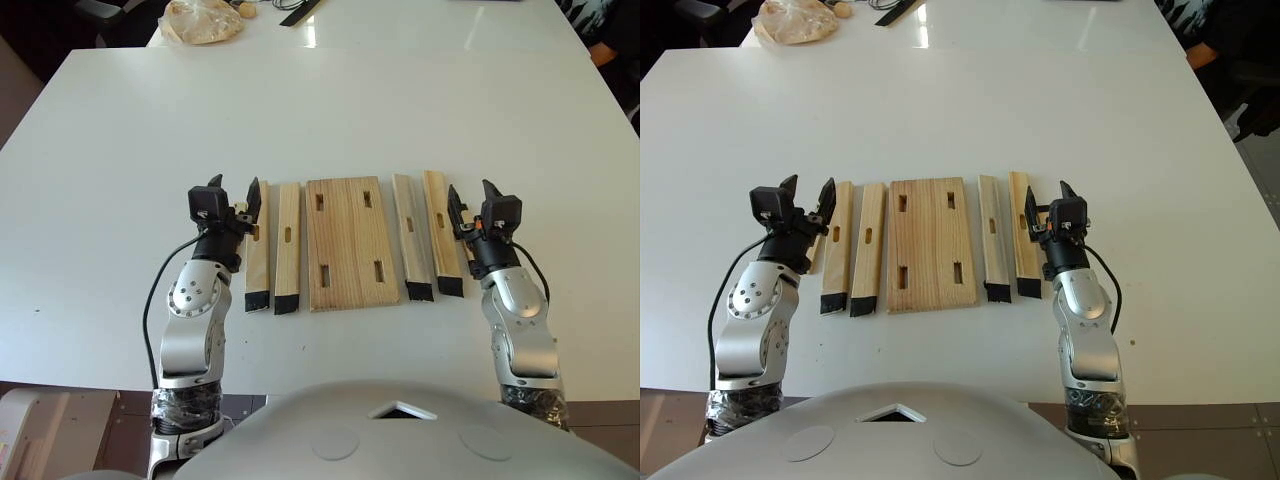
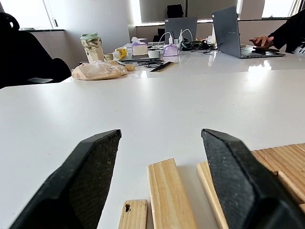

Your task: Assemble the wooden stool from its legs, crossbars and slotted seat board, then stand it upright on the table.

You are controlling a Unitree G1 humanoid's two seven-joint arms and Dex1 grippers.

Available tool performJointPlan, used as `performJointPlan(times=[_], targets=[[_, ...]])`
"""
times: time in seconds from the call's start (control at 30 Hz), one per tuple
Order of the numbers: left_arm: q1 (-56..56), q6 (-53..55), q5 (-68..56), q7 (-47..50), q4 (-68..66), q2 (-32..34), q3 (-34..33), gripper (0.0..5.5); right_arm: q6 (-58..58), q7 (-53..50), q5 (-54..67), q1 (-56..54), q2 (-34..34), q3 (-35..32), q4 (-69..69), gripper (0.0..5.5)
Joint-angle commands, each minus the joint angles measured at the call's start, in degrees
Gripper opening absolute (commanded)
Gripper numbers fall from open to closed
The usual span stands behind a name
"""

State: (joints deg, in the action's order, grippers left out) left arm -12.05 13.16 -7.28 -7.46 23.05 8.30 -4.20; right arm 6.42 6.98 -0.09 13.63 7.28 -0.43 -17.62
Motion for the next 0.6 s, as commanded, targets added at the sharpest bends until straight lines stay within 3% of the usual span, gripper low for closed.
performJointPlan(times=[0.03,0.6], targets=[[0.2,0.9,0.3,0.5,0.2,-0.2,0.2,3.15,1.1,0.0,0.3,-0.4,0.3,-0.4,-0.6,2.83],[1.9,1.2,0.8,1.0,-1.1,0.2,0.3,3.15,0.8,-0.7,0.0,-1.9,0.1,-1.0,0.7,2.83]])
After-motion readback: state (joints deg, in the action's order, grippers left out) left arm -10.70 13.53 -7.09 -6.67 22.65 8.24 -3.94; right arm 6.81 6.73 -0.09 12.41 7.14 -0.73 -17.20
